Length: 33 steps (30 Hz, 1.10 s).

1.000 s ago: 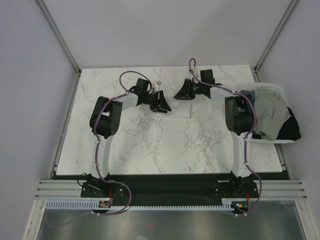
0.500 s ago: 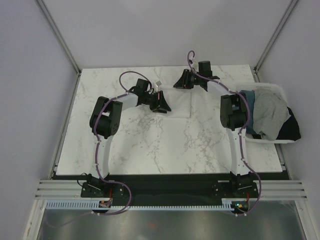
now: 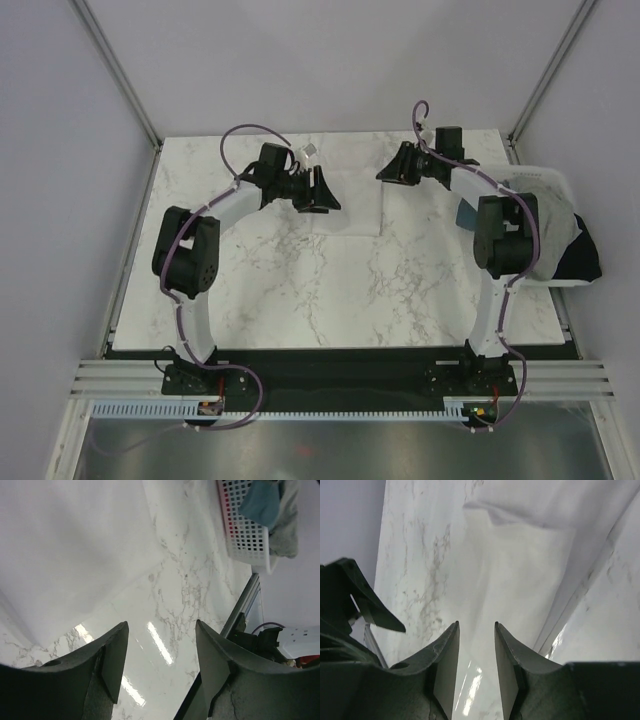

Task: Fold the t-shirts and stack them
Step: Fold the tshirt

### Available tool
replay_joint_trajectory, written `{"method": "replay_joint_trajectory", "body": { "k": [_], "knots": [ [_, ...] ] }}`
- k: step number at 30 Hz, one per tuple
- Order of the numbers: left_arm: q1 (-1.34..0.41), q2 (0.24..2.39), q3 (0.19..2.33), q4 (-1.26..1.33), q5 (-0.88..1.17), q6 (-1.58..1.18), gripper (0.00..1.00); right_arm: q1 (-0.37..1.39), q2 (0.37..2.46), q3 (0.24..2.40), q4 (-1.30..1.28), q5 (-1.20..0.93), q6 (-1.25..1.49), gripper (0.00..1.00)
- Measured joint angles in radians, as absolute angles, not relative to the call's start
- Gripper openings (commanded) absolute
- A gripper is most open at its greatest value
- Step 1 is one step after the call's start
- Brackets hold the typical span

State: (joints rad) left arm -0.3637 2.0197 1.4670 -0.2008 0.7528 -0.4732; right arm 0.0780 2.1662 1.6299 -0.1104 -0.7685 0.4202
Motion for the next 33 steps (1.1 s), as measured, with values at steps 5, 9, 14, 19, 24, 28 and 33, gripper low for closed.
{"method": "replay_joint_trajectory", "body": {
  "k": [5, 9, 14, 19, 24, 28, 33],
  "knots": [
    [-0.341, 1.927, 1.438, -0.191, 0.753, -0.473, 0.64, 0.076, 2.003, 1.446, -0.155, -0.863, 0.422, 0.43],
    [-0.307, 1.954, 1.399, -0.190, 0.749, -0.473, 0.64, 0.083, 1.990, 1.340, -0.174, -0.914, 0.434, 0.44],
    [-0.278, 2.024, 1.385, -0.208, 0.734, -0.473, 0.70, 0.083, 1.995, 1.268, -0.252, -0.915, 0.405, 0.45],
    [-0.265, 2.077, 1.396, -0.291, 0.734, -0.419, 0.73, 0.083, 1.995, 1.267, -0.274, -0.875, 0.358, 0.48],
    [-0.259, 2.120, 1.416, -0.334, 0.737, -0.399, 0.73, 0.083, 1.995, 1.262, -0.304, -0.825, 0.321, 0.49],
    [-0.258, 2.134, 1.439, -0.343, 0.740, -0.398, 0.73, 0.085, 1.997, 1.245, -0.328, -0.797, 0.301, 0.49],
    [-0.258, 2.151, 1.459, -0.344, 0.750, -0.398, 0.71, 0.095, 2.029, 1.243, -0.339, -0.780, 0.287, 0.49]
  ]
}}
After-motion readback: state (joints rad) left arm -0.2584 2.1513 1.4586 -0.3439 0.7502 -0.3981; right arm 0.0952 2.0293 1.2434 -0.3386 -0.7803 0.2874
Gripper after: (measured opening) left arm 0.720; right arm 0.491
